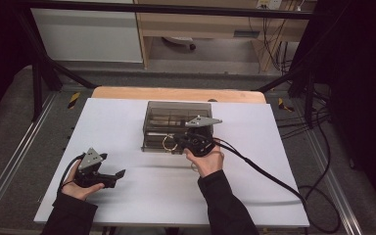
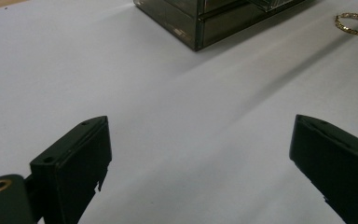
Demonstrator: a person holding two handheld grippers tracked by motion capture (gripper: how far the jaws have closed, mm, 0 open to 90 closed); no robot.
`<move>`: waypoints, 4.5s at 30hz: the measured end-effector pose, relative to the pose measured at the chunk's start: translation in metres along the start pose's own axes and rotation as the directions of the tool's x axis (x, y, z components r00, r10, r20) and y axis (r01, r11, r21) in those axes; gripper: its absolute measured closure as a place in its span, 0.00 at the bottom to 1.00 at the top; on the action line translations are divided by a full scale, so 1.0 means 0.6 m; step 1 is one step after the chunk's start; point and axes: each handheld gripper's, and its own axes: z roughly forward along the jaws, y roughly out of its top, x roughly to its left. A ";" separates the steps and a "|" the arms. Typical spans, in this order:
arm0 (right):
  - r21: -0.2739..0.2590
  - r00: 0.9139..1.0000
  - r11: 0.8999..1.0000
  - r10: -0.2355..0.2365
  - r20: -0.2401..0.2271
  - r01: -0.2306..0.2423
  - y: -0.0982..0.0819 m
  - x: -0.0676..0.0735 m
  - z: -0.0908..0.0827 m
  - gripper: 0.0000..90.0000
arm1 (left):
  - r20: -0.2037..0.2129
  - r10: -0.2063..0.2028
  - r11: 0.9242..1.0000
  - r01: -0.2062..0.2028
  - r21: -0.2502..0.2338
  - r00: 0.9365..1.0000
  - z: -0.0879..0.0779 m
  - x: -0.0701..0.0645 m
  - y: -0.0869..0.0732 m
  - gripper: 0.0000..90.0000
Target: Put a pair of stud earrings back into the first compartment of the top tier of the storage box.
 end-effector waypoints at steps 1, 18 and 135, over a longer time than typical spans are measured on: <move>0.000 1.000 1.000 -0.005 0.002 0.005 0.001 0.000 0.002 0.97 | 0.001 -0.001 1.000 0.001 -0.001 1.000 0.000 0.000 0.000 0.06; -0.004 1.000 1.000 0.004 0.016 -0.004 0.019 0.007 0.035 0.97 | 0.002 0.000 1.000 0.000 0.001 1.000 0.001 0.000 -0.001 0.06; 0.001 0.993 1.000 0.005 0.116 -0.005 -0.058 -0.073 -0.085 0.01 | 0.006 -0.006 1.000 0.006 0.003 1.000 0.001 0.000 -0.001 0.06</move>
